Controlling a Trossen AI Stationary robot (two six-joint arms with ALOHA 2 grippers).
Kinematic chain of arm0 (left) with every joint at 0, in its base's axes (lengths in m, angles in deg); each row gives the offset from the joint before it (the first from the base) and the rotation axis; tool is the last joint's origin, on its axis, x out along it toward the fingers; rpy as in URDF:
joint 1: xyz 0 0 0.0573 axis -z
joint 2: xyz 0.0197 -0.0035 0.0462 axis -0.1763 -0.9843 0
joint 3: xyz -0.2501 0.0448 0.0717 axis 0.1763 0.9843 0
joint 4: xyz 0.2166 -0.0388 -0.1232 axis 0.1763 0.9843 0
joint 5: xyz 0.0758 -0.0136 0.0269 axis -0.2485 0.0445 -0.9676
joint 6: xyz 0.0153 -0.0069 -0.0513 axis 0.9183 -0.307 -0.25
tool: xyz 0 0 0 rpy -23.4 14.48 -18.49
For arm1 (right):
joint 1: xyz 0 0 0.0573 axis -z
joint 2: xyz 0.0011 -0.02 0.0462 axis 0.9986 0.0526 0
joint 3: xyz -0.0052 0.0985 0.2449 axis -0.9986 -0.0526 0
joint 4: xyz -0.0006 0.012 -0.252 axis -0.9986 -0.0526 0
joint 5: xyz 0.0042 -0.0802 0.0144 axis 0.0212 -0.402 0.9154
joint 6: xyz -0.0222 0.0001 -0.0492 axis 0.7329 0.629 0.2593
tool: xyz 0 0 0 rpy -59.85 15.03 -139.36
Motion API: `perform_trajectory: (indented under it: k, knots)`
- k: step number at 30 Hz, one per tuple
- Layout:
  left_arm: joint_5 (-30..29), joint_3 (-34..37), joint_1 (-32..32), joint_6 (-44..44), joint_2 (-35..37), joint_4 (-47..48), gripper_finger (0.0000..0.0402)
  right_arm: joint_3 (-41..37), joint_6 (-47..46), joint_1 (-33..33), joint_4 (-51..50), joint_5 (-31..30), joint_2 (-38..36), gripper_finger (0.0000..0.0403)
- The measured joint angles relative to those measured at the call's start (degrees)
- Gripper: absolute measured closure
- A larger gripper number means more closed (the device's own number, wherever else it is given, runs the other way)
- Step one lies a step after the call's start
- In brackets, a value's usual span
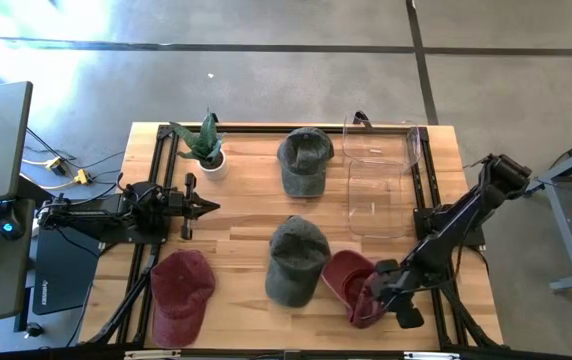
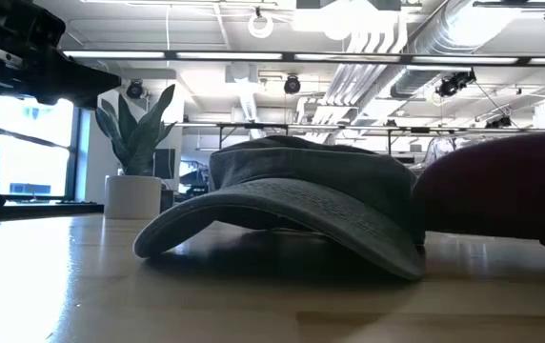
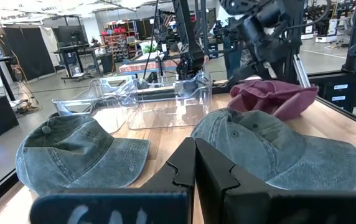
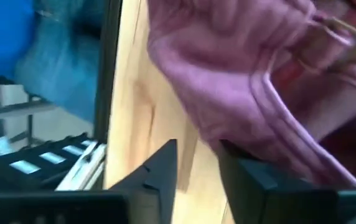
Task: Pick & Place hat
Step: Put the right red cap into the top transparent bin
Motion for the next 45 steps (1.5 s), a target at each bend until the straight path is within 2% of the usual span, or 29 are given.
perform_trajectory:
  k: [5,8,10,13,21,25,27,32,37,39,45]
  knots:
    - [0.0,0.0,0.0,0.0,0.0,0.0,0.0401,7.1,-1.6,2.2,-11.7,8.7,0.0,0.0223]
    - [0.0,0.0,0.0,0.0,0.0,0.0,0.0401,11.7,-2.3,3.7,-14.3,7.1,0.0,0.0208]
    - [0.0,0.0,0.0,0.0,0.0,0.0,0.0401,14.0,1.7,4.5,-14.0,2.9,0.0,0.0208]
    - [0.0,0.0,0.0,0.0,0.0,0.0,0.0401,14.9,7.6,5.3,-14.1,-5.7,-0.1,0.0221]
    - [0.0,0.0,0.0,0.0,0.0,0.0,0.0401,9.0,12.9,6.3,-12.7,-5.0,2.3,0.0324]
    - [0.0,0.0,0.0,0.0,0.0,0.0,0.0401,5.7,19.6,6.9,-6.1,-4.0,5.2,0.0375]
    - [0.0,0.0,0.0,0.0,0.0,0.0,0.0401,5.2,23.0,7.8,-1.4,-5.9,6.8,0.0394]
    - [0.0,0.0,0.0,0.0,0.0,0.0,0.0401,5.2,25.8,9.2,8.5,-20.6,10.1,0.0389]
    - [0.0,0.0,0.0,0.0,0.0,0.0,0.0401,5.2,29.0,8.9,9.2,-28.8,10.2,0.0395]
    - [0.0,0.0,0.0,0.0,0.0,0.0,0.0401,5.2,29.1,8.5,9.1,-29.8,9.2,0.0400]
    - [0.0,0.0,0.0,0.0,0.0,0.0,0.0401,5.2,24.8,8.4,6.2,-23.0,3.9,0.0377]
